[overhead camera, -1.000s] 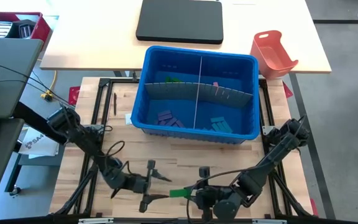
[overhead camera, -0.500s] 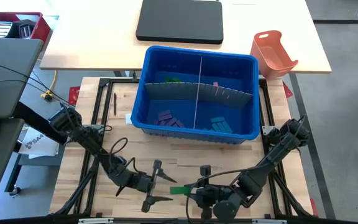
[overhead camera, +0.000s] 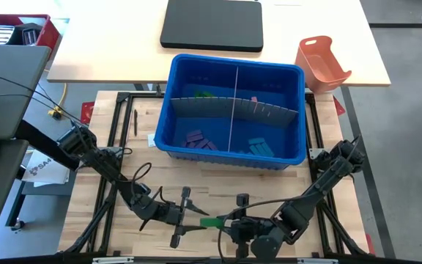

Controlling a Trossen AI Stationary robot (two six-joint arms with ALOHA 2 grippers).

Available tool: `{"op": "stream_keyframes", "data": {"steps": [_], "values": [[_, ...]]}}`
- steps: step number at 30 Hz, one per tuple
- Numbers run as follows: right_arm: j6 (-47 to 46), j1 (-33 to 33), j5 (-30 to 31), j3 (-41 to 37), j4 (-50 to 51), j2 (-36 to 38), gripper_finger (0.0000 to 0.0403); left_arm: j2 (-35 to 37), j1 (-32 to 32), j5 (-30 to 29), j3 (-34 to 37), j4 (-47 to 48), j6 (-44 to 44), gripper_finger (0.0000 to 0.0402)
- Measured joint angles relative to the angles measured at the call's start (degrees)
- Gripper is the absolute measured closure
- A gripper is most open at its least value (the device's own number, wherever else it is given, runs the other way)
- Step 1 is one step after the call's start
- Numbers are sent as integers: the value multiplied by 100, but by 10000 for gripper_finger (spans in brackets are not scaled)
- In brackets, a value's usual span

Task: Sort blocks
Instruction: Put the green block into the blue bin with the other green block

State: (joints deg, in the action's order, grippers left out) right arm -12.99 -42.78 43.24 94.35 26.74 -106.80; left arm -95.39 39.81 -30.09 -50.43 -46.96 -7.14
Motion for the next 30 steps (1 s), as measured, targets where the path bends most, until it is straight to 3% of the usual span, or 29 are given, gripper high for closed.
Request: {"op": "stream_keyframes", "data": {"steps": [10, 13, 18, 30], "values": [[-113, -7, 248, 0, 0, 7, 287, 0, -7, -47, 9, -66, 24, 306], [-197, -7, 267, -2, 65, 3, 274, 0, -7, -2, 5, -112, 0, 307], [-197, -9, 207, -2, 113, 0, 312, 4, -4, -55, 2, -103, -1, 307], [-482, 131, 126, -2, 512, -107, 312, 4, -162, -403, 4, 402, 401, 290]]}}
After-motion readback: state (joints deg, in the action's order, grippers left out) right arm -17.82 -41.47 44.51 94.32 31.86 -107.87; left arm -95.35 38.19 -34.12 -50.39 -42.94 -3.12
